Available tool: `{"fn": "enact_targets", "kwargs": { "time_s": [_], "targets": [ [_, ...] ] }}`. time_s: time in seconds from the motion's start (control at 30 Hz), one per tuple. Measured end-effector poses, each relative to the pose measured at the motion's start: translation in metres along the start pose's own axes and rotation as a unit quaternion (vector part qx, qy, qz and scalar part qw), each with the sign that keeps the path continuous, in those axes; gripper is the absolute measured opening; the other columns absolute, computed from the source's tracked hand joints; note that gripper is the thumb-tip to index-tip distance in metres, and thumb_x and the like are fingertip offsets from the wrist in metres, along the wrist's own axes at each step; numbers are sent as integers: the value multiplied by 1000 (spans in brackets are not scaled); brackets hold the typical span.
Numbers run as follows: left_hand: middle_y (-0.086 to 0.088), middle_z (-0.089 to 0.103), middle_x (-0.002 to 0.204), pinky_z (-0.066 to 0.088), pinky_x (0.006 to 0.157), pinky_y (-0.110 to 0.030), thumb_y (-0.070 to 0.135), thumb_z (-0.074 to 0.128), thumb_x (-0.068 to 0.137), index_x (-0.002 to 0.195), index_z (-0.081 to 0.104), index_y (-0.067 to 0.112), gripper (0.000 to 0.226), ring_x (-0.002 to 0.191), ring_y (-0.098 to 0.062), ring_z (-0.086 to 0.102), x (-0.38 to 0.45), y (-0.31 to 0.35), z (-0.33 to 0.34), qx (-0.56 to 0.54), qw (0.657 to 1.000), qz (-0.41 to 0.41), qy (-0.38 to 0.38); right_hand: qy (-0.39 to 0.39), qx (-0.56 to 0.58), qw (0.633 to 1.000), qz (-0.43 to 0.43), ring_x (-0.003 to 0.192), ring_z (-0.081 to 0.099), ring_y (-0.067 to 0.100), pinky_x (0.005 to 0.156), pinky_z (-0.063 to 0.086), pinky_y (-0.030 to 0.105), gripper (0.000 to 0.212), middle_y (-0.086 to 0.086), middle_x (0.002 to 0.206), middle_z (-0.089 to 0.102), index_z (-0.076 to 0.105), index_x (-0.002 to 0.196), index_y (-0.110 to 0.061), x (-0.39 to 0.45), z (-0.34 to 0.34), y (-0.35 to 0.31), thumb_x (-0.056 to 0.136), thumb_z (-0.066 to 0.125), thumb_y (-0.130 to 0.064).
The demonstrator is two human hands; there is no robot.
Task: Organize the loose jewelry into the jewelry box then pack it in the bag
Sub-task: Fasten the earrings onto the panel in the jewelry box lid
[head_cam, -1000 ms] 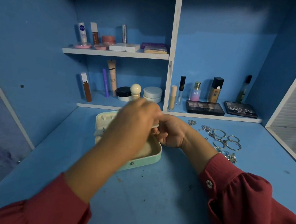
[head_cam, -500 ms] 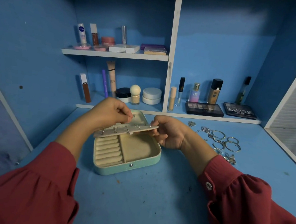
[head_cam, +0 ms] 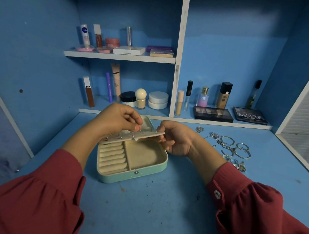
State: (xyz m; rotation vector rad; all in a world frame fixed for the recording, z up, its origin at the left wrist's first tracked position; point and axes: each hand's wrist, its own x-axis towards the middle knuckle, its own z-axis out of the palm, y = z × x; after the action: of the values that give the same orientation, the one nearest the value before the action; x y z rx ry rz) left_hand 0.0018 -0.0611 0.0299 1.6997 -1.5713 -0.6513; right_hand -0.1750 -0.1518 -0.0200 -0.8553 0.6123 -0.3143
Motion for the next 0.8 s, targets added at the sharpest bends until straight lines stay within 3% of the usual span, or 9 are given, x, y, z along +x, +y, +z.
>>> {"fn": "enact_targets", "kwargs": {
  "time_s": [0.1,0.3,0.57,0.8],
  "targets": [
    [-17,73,87,54,81,-28,-7,76,73,81,71,10,20,79,-18,66,1,1,2,7,1000,4,-7,-2,-3,1000,0,38,45,5,29,27,8,48,4,50,50,58,48,-5,0,0,0,87,31,-6],
    [-14,73,86,54,82,-28,-8,74,73,83,71,7,18,82,-21,67,3,2,4,18,1000,7,-17,-2,-4,1000,-1,38,44,5,29,26,8,47,4,50,50,57,49,-5,0,-1,0,88,31,-6],
    [-10,73,80,53,72,-16,-9,75,72,80,71,6,18,75,-15,65,5,1,5,23,999,11,-31,8,-2,1000,-2,37,44,6,27,28,10,31,5,51,50,50,61,-3,1,-1,1,87,32,-5],
    [-11,74,83,53,85,-28,-2,77,74,84,73,10,16,81,-19,69,12,1,1,71,995,11,-64,7,-1,1000,-1,37,44,6,28,28,10,30,5,50,50,49,63,-4,2,-1,1,87,32,-4]
  ]
}}
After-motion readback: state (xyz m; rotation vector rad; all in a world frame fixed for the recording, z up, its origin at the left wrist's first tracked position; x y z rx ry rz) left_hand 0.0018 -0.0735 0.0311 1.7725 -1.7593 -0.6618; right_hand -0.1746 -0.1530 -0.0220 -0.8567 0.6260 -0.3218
